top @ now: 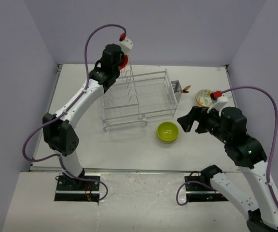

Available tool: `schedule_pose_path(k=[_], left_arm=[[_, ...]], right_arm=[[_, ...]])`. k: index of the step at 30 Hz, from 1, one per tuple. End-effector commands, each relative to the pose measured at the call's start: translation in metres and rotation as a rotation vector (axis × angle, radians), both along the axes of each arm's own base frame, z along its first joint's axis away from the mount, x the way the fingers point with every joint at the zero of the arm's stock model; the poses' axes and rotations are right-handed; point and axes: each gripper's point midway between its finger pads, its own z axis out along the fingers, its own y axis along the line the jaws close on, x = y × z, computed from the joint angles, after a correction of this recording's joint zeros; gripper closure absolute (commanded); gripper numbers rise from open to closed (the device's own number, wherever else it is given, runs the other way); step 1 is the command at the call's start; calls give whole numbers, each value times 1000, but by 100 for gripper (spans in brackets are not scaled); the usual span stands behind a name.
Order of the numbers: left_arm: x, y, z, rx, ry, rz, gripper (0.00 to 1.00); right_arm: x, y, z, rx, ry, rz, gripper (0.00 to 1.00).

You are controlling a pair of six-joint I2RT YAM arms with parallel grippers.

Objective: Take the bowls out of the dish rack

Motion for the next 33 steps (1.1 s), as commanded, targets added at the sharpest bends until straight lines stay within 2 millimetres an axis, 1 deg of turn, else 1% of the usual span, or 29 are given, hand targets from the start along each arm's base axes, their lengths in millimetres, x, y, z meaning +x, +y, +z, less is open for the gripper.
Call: schedule_pose_path(k=[1, 3, 4, 5, 7, 9, 11, 12, 13, 14, 15, 16, 17, 18, 19, 20, 21, 22, 23, 24, 26, 28, 30, 31, 32, 33], left_arm=[[-27, 0, 63, -109, -138, -22, 100], [-31, 3, 68, -126, -150, -11, 100], [-35, 6, 74, -134, -161, -8, 100], [-36, 6, 72, -137, -157, -8, 100], [-43, 7, 77, -181, -166, -10, 100], [-48, 3, 77, -225, -150, -33, 100], [-61, -9, 86, -347, -127, -89, 100], [-66, -18, 88, -466, -114, -104, 100], [-76, -26, 95, -536, -95, -150, 100], [-88, -48, 91, -660, -23, -231, 100], [-97, -59, 93, -715, 1, -269, 100], [-116, -76, 99, -766, 25, -343, 100], [-128, -92, 98, -799, 56, -403, 100], [-150, -117, 92, -840, 100, -447, 100], [-160, -129, 89, -844, 116, -470, 100], [-167, -139, 85, -845, 131, -479, 100], [-177, -151, 80, -873, 161, -497, 100], [-193, -172, 71, -870, 206, -548, 100], [-198, -179, 66, -870, 220, -550, 100], [-207, -189, 62, -882, 240, -553, 100], [-209, -194, 51, -877, 253, -534, 100], [-215, -206, 41, -876, 283, -541, 100], [-219, -214, 38, -880, 300, -550, 100], [-223, -222, 34, -873, 314, -565, 100], [-226, -226, 36, -875, 316, -577, 100], [-228, -228, 36, -874, 316, -579, 100]], right_arm=[[4, 6, 19, 23, -59, 28, 1], [5, 8, 19, 27, -55, 34, 1], [5, 8, 20, 30, -55, 36, 1], [5, 9, 20, 32, -52, 38, 1], [6, 9, 21, 37, -57, 36, 1], [6, 12, 23, 51, -61, 43, 1], [10, 19, 30, 88, -76, 62, 1], [8, 27, 32, 114, -78, 98, 1], [13, 34, 43, 159, -107, 114, 1], [14, 40, 49, 182, -116, 139, 1], [18, 43, 53, 194, -124, 139, 1], [25, 42, 56, 195, -124, 104, 1], [35, 42, 63, 179, -120, 63, 1], [44, 35, 63, 135, -117, -17, 1], [46, 38, 68, 121, -130, -27, 1], [52, 42, 79, 108, -150, -36, 1], [49, 51, 82, 93, -151, -19, 1], [53, 46, 96, 71, -188, -60, 1], [56, 44, 96, 39, -191, -94, 1], [54, 48, 93, 1, -187, -106, 1], [59, 34, 95, -56, -214, -194, 1], [59, 34, 87, -94, -200, -198, 2], [63, 28, 82, -132, -192, -236, 11], [65, 28, 75, -166, -182, -239, 21], [68, 24, 72, -190, -182, -264, 44], [70, 21, 68, -210, -177, -276, 55]])
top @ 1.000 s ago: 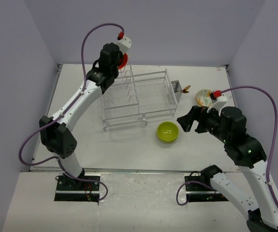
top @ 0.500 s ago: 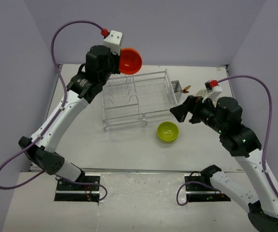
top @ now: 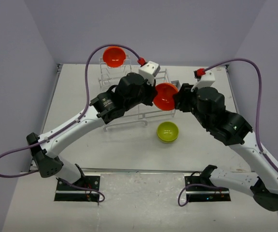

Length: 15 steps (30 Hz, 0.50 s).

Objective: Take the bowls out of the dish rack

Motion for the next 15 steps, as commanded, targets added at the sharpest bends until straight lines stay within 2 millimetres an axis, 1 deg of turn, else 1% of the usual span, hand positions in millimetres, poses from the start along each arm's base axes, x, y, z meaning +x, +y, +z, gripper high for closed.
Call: schedule_pose_path(k=[1, 4, 5, 6, 8, 9, 10, 11, 12, 13, 14, 15], left_arm=[[-7, -14, 22, -85, -16, 2, 100], [-6, -17, 22, -89, -13, 2, 100], [-6, -17, 23, -92, -14, -1, 100], [-6, -18, 22, -88, -11, -4, 100], [-6, -19, 21, -85, -8, -4, 100], [-6, -19, 20, -78, -6, -3, 100], [-5, -18, 23, -71, -17, -2, 100], [-4, -17, 25, -65, -21, -1, 98], [-5, -13, 25, -47, -19, 3, 80], [-4, -9, 38, -56, -44, 13, 1], [-3, -2, 47, -46, -67, 31, 0], [-4, 6, 54, -40, -79, 48, 0]], right_arm=[[11, -23, -7, -107, -1, -136, 60], [15, -25, -15, -141, 17, -157, 59], [16, -24, -18, -154, 25, -158, 63], [18, -27, -20, -167, 27, -180, 71], [21, -29, -26, -190, 42, -205, 100], [22, -31, -28, -199, 47, -219, 100], [22, -32, -33, -212, 56, -225, 100], [22, -32, -35, -214, 62, -227, 100], [23, -36, -39, -209, 70, -249, 100], [23, -39, -49, -205, 95, -251, 100], [26, -56, -52, -170, 114, -294, 100], [26, -64, -72, -147, 168, -308, 100]])
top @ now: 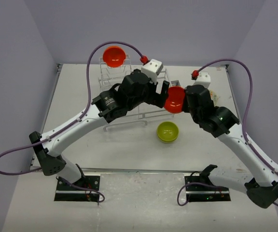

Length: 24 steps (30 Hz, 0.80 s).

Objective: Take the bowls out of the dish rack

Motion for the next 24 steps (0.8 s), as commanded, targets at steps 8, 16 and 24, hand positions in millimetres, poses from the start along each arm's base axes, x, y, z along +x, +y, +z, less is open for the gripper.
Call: schedule_pose_path(k=[8, 16, 24], left_arm=[[-3, 133, 130, -65, -312, 384, 0], [18, 178, 145, -114, -327, 499, 0], [44, 177, 146, -99, -324, 503, 0]], right_arm=[[13, -103, -112, 336, 220, -293, 100], [15, -115, -204, 429, 383, -426, 100], [21, -121, -250, 420, 475, -466, 100]])
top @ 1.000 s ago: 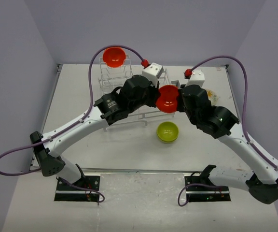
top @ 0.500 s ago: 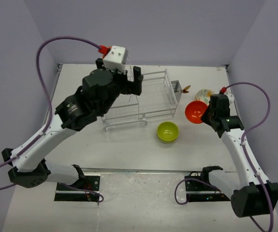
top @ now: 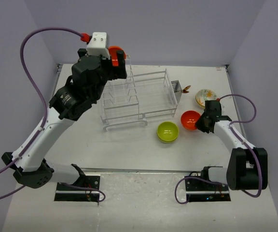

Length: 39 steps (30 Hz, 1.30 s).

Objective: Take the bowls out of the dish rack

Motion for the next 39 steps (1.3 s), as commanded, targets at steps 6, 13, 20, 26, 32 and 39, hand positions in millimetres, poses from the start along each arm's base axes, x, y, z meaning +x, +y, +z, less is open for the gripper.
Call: schedule_pose_path(k=[6, 13, 20, 26, 32, 39], left_arm=[[24, -12, 10, -18, -26, -32, 0], [72, -8, -19, -132, 67, -59, 0], [89, -25, -42, -660, 216, 35, 0], [129, -20, -78, -1015, 312, 208, 0], [166, 7, -87, -1137, 193, 409, 0], [202, 29, -84, -1194, 64, 480, 2]], right_arm=[[16, 5, 0, 84, -98, -7, 69], [7, -17, 72, -26, -249, -58, 6], [-10, -13, 176, -34, -538, -20, 1], [-27, 10, 207, 54, -672, 73, 1], [-36, 31, 217, 125, -745, 173, 1], [-38, 23, 220, 51, -746, 188, 1]])
